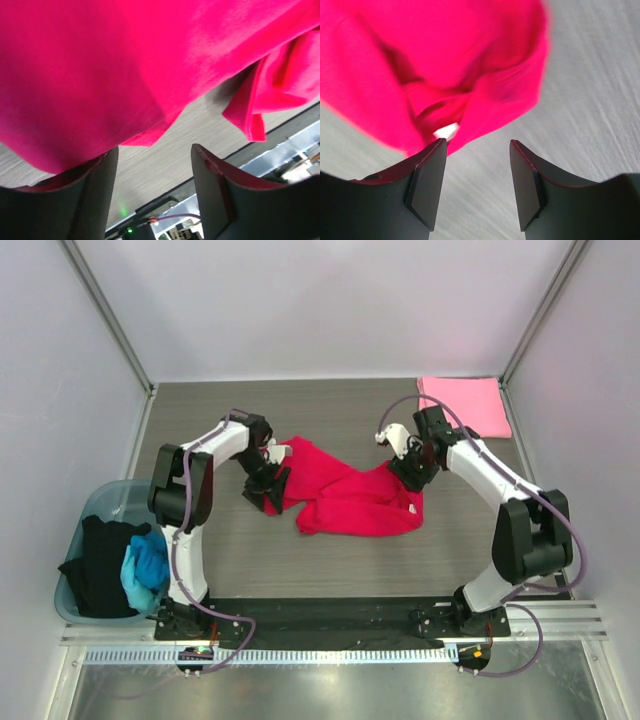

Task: Fold and stack the t-shirts
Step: Flatten the tshirt out

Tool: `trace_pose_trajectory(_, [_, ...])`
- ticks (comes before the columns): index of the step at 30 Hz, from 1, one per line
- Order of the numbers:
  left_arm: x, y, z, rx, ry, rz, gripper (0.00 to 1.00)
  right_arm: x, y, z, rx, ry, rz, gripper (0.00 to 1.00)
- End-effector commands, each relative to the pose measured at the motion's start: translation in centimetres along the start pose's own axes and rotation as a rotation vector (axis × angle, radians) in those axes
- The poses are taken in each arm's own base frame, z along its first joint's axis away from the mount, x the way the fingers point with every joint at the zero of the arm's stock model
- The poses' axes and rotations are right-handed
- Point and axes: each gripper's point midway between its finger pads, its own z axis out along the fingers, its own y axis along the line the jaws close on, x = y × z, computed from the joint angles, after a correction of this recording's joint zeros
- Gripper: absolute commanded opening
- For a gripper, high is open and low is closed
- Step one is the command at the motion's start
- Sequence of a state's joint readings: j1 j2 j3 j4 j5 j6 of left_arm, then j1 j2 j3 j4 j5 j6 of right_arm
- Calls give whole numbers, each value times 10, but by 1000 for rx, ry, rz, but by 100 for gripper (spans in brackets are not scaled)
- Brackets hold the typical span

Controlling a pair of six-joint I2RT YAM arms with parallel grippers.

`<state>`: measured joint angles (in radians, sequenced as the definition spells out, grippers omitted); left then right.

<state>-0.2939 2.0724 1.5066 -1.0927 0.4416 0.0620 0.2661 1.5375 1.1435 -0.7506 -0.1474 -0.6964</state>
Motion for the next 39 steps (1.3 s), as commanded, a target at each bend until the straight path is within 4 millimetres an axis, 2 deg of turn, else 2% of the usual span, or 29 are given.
trace_pose_trajectory(1, [2, -1, -16, -40, -47, 10, 63, -37, -39, 3, 61, -107, 84, 59])
trace_pose_trajectory(2, [3, -1, -15, -40, -44, 9, 63, -37, -42, 15, 48, -88, 95, 60])
trace_pose_trajectory(3, [4, 0, -12, -36, -40, 4, 63, -46, -51, 17, 58, -102, 98, 60])
trace_pose_trajectory(9, [-10, 5, -1, -24, -24, 1, 57, -71, -73, 47, 25, -123, 111, 61])
trace_pose_trajectory(12, [-16, 5, 3, -8, -19, 0, 51, -78, -72, 56, -19, -122, 115, 61])
trace_pose_trajectory(13, [-20, 3, 3, -3, -24, 12, 42, -83, -75, 56, -22, -129, 117, 61])
trace_pose_trajectory(14, [-20, 3, 5, 1, -14, 13, 36, -76, -70, 65, -59, -90, 130, 60])
trace_pose_trajectory(15, [-20, 3, 5, 5, -14, 14, 26, -78, -71, 65, -66, -92, 130, 60])
trace_pose_trajectory(16, [-19, 2, 5, 8, -13, 15, 22, -73, -67, 69, -90, -67, 138, 60])
trace_pose_trajectory(17, [-19, 0, 4, 17, -15, 16, 10, -70, -65, 69, -103, -57, 140, 58])
trace_pose_trajectory(18, [-18, -1, 4, 22, -13, 24, 3, -70, -62, 70, -117, -54, 138, 54])
trace_pose_trajectory(19, [-18, -2, 1, 23, -19, 28, 0, -68, -59, 71, -128, -42, 144, 41])
trace_pose_trajectory(21, [-17, -3, -4, 15, -29, 39, 1, -68, -60, 68, -125, -45, 150, 24])
trace_pose_trajectory(22, [-17, -3, -8, 10, -35, 47, 1, -70, -62, 65, -114, -49, 151, 9])
trace_pose_trajectory(23, [-22, -5, -21, -3, -78, 62, 1, -73, -65, 62, -99, -57, 149, 4])
trace_pose_trajectory(25, [-28, -3, -42, -39, -134, 93, 1, -85, -76, 43, -50, -95, 143, 1])
trace_pose_trajectory(26, [-37, -2, -66, -60, -205, 111, 0, -91, -81, 35, -31, -113, 138, 1])
trace_pose_trajectory(27, [-42, -3, -81, -74, -246, 127, 1, -104, -89, 15, 11, -159, 128, 1])
trace_pose_trajectory(29, [-46, 2, -108, -115, -309, 153, 1, -116, -101, -8, 66, -206, 118, 1])
trace_pose_trajectory(30, [-53, 3, -139, -141, -394, 166, 1, -130, -107, -35, 113, -261, 100, 1])
trace_pose_trajectory(32, [-56, 2, -169, -179, -471, 197, 0, -142, -117, -61, 174, -322, 89, 1])
trace_pose_trajectory(33, [-57, 0, -196, -212, -546, 215, 1, -149, -120, -77, 203, -354, 84, 1])
trace_pose_trajectory(34, [-57, -2, -210, -232, -585, 231, 0, -155, -122, -102, 242, -401, 78, 1])
trace_pose_trajectory(36, [-58, -6, -235, -284, -658, 272, 0, -157, -123, -122, 281, -440, 91, 1])
trace_pose_trajectory(37, [-50, -16, -255, -308, -716, 299, 0, -159, -120, -147, 317, -480, 90, 1])
trace_pose_trajectory(39, [-43, -24, -273, -339, -771, 330, 0, -151, -116, -162, 349, -496, 107, 1])
